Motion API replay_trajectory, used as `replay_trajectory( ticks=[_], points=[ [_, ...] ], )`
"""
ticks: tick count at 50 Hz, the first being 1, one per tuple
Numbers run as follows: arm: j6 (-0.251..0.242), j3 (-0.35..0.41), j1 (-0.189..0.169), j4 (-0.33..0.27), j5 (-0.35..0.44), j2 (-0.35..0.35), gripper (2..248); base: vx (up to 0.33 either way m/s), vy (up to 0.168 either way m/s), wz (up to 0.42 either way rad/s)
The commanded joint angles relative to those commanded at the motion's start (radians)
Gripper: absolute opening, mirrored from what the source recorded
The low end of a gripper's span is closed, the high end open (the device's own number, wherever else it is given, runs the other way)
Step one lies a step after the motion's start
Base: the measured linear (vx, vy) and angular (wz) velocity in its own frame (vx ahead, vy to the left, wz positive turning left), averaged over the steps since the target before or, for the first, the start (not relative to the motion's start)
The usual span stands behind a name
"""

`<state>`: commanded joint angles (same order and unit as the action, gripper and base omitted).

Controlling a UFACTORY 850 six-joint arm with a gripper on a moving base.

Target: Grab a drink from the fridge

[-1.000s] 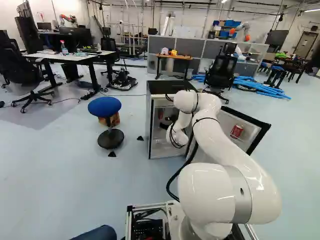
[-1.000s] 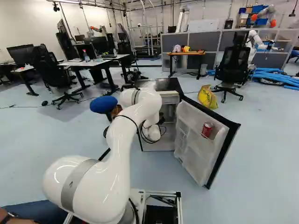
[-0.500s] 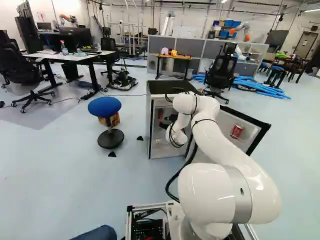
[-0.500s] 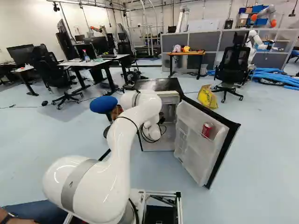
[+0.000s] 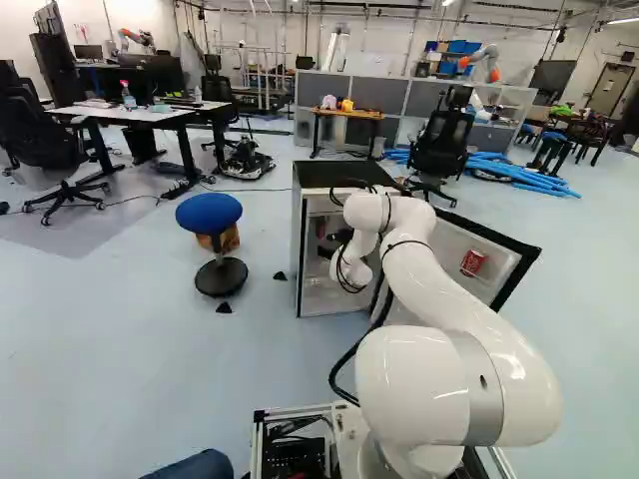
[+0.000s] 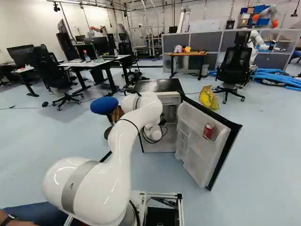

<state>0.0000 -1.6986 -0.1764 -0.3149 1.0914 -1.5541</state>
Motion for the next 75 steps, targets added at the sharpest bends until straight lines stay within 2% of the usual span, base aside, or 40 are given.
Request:
replay_trajectory(
  ticks=[24,51,64,75],
  points=[
    [0.0,0.005,0.007,0.0,-0.062,0.044,247,0.0,0.0,0.0],
    [0.0,-0.073,0.016,0.0,-0.062,0.0,247,0.0,0.0,0.0],
    [0.0,-0.073,0.023,0.0,-0.062,0.017,247,0.0,0.0,0.0],
    [0.0,-0.098,0.031,0.0,-0.062,0.003,247,0.0,0.0,0.0]
  ],
)
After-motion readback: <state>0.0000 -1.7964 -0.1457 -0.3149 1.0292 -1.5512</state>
